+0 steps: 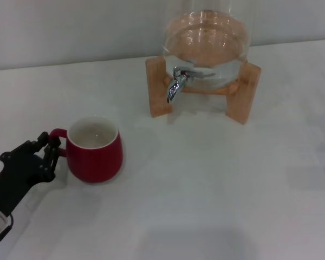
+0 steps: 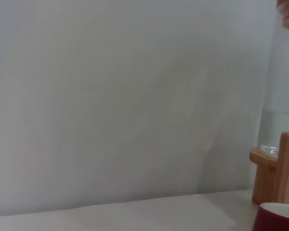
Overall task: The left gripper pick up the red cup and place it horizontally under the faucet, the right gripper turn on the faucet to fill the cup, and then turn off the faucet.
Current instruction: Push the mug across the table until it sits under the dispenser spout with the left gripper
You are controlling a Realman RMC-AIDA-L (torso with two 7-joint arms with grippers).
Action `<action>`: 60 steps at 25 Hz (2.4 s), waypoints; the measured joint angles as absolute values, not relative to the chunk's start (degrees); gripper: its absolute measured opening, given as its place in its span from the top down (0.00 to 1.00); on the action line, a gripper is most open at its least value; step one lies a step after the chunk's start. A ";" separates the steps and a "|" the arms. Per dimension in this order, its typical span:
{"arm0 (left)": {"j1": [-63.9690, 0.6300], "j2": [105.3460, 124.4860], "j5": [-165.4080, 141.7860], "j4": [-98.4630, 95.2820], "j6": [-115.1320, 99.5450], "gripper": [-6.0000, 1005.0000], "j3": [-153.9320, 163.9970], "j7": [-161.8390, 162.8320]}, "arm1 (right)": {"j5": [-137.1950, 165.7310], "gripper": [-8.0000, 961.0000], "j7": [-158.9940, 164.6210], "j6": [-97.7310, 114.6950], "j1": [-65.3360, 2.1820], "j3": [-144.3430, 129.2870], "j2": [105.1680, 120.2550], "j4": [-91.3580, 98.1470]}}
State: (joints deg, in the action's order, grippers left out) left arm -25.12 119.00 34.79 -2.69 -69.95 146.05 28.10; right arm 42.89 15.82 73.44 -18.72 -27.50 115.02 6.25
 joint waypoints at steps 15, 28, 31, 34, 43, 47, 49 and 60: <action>-28.35 119.00 32.59 -2.73 -67.94 0.81 146.08 28.13 | 42.89 0.09 15.82 73.34 -18.84 -27.51 115.05 6.19; -31.21 119.00 30.97 -2.80 -65.64 0.81 146.07 28.94 | 43.04 0.09 15.82 73.20 -19.07 -27.93 115.05 6.08; -31.81 119.00 30.49 -3.16 -65.05 0.81 146.07 29.00 | 43.13 0.09 15.82 72.96 -19.08 -27.99 115.05 6.02; -32.56 119.05 30.00 -3.25 -64.78 0.81 146.07 29.01 | 43.25 0.09 15.82 72.69 -19.06 -28.06 115.05 6.00; -33.25 119.24 29.50 -3.43 -64.32 0.81 146.07 29.14 | 43.40 0.09 15.82 72.66 -19.18 -28.21 115.05 5.97; -33.88 119.29 28.69 -3.51 -64.32 0.81 146.07 29.61 | 43.42 0.09 15.82 72.66 -19.22 -28.21 115.04 5.97; -34.16 119.33 28.39 -3.58 -64.33 0.81 146.07 29.67 | 43.42 0.09 15.82 72.66 -19.26 -28.21 115.04 5.97; -35.55 119.12 27.29 -5.45 -62.76 0.81 146.07 29.89 | 43.51 0.09 15.82 72.70 -19.25 -28.95 115.13 5.97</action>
